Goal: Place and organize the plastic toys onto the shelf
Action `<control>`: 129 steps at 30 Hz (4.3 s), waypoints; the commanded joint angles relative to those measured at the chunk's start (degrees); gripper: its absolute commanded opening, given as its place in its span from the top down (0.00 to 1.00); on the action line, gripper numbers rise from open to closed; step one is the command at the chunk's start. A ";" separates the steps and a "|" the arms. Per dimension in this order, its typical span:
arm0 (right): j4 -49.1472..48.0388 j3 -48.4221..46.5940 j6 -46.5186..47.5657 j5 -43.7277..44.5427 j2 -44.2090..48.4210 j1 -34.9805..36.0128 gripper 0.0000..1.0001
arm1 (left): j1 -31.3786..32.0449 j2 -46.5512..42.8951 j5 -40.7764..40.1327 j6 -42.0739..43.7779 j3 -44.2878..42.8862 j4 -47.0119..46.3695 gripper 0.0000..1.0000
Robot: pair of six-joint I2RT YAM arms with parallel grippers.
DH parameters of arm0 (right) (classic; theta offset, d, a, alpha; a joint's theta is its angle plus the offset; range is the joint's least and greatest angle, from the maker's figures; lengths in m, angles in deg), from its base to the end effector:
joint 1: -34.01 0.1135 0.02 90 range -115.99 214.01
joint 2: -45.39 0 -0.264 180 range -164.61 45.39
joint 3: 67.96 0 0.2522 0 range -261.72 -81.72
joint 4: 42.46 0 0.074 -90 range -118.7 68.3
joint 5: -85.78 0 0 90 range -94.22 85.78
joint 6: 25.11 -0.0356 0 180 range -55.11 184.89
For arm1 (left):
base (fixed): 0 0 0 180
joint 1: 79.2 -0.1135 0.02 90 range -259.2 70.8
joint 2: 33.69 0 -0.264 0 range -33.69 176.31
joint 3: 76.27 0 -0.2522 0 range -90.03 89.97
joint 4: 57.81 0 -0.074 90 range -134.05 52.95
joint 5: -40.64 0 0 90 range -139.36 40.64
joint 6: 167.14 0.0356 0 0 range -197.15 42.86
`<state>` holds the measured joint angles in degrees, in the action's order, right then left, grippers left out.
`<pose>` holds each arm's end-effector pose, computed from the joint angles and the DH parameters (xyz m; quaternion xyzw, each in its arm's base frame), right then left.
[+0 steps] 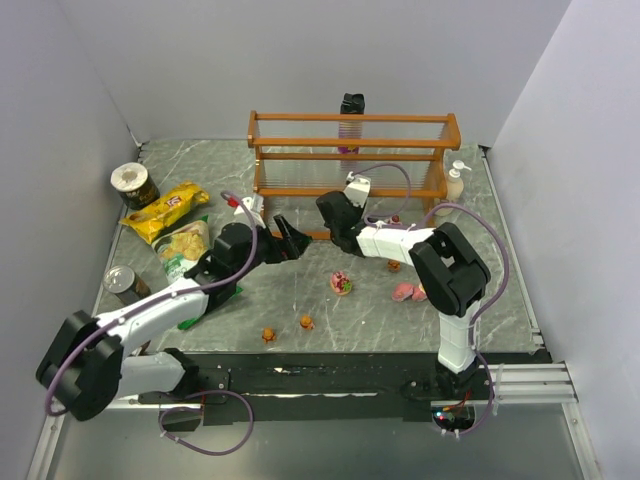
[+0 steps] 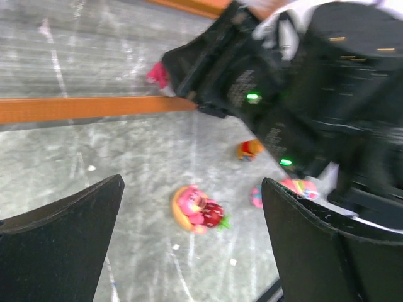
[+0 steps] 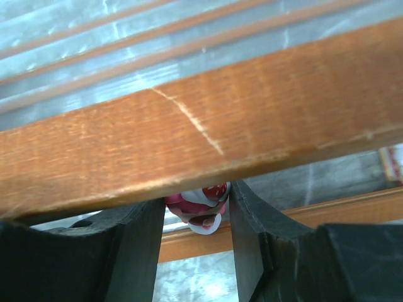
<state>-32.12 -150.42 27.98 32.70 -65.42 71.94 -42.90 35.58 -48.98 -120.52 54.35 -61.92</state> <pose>0.3410 0.2387 0.1765 0.1295 0.8562 0.0229 0.4996 0.2168 -0.1595 0.2448 -0.0472 0.7961 -0.3886 0.4616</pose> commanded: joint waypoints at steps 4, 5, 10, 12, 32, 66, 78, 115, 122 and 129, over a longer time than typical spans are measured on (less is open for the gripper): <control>4.57 3.13 4.82 4.03 -3.28 0.04 0.79 | -0.17 -8.79 3.05 -1.80 3.35 0.64 0.04; 3.95 4.18 5.52 4.64 -2.93 0.12 0.79 | -0.17 -9.33 2.87 -1.71 3.53 0.73 0.04; 3.16 3.32 6.14 5.00 -3.72 0.56 0.74 | -0.17 -10.04 3.75 -1.36 3.71 1.34 0.04; 2.90 3.40 7.02 4.47 -3.46 0.74 0.69 | -0.26 -10.04 3.84 -1.27 3.89 1.52 0.04; -3.35 4.81 13.09 2.36 -3.63 1.97 0.60 | -0.17 -10.30 3.84 -1.01 4.24 1.87 0.04; 8.35 0.23 2.62 5.17 -5.30 0.30 0.71 | -0.43 -10.39 3.40 -0.66 4.41 2.49 0.04; 4.48 1.91 5.52 2.45 -4.33 0.47 0.70 | -0.61 -10.04 3.49 -0.57 4.33 2.58 0.03; 0.88 6.04 -1.07 3.41 -1.78 0.65 0.59 | -0.96 -10.04 4.19 -0.75 4.50 2.14 0.03; 0.09 6.39 -0.36 2.89 -1.61 0.74 0.58 | -0.96 -10.13 4.01 -0.75 4.59 2.23 0.04; -1.85 8.06 -0.36 2.10 -0.29 0.65 0.41 | -1.05 -10.13 4.19 -0.83 4.68 2.14 0.04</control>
<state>-38.61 -145.11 28.66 36.55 -67.30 72.48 -43.60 26.10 -45.70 -121.39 58.81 -58.73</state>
